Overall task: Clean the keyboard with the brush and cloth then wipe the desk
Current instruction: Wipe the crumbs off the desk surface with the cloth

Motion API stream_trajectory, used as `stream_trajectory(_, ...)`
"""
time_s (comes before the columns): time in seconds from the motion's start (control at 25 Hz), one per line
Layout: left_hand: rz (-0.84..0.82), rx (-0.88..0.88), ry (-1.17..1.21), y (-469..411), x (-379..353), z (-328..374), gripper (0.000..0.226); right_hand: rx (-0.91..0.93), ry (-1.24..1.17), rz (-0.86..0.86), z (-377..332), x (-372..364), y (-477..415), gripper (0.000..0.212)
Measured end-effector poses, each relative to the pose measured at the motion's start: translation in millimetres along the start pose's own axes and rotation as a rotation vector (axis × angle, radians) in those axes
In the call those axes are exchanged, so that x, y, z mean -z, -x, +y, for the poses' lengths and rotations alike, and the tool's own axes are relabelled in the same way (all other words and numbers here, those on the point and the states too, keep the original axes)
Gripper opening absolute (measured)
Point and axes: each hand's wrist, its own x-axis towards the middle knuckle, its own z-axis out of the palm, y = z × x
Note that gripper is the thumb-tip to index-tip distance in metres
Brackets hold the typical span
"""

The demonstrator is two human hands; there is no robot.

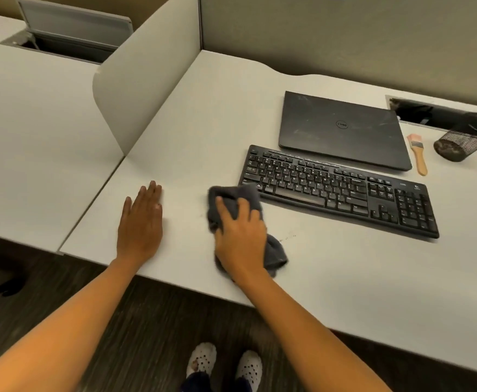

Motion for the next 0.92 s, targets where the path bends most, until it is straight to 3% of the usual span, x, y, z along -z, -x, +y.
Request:
stream_trajectory(0.2, -0.009, -0.033, -0.123, -0.1, -2.2, 0.9, 0.074, -0.34, 0.079, 0.044, 98.8, 30.3, 46.7, 0.057)
stream_trajectory(0.32, -0.014, -0.027, -0.125, -1.0, -1.1, 2.4, 0.073, -0.524, -0.043, 0.163, 107.9, 52.9, 41.7, 0.048)
stream_trajectory(0.44, -0.014, -0.027, -0.116, -0.8, -0.1, 3.7, 0.068, -0.369, -0.092, 0.327, 50.7, 58.5, 34.9, 0.048)
stream_trajectory(0.56, -0.018, -0.024, -0.098, -1.3, 0.9, 2.3, 0.065, -0.141, -0.094, 0.186, -24.1, 33.0, 42.5, 0.057)
stream_trajectory(0.64, -0.028, -0.023, -0.088, -1.7, 0.5, 0.7, 0.064, -0.06, -0.088, 0.003, -40.4, 12.8, 49.8, 0.064)
stream_trajectory(0.72, -0.018, -0.024, -0.092, -1.3, 0.1, 0.6, 0.063, -0.085, -0.078, -0.071, -17.1, 3.5, 53.8, 0.068)
stream_trajectory(0.92, -0.013, -0.024, -0.093, -0.1, -1.6, 1.2, 0.059, -0.42, 0.109, 0.052, 114.3, 23.5, 72.8, 0.067)
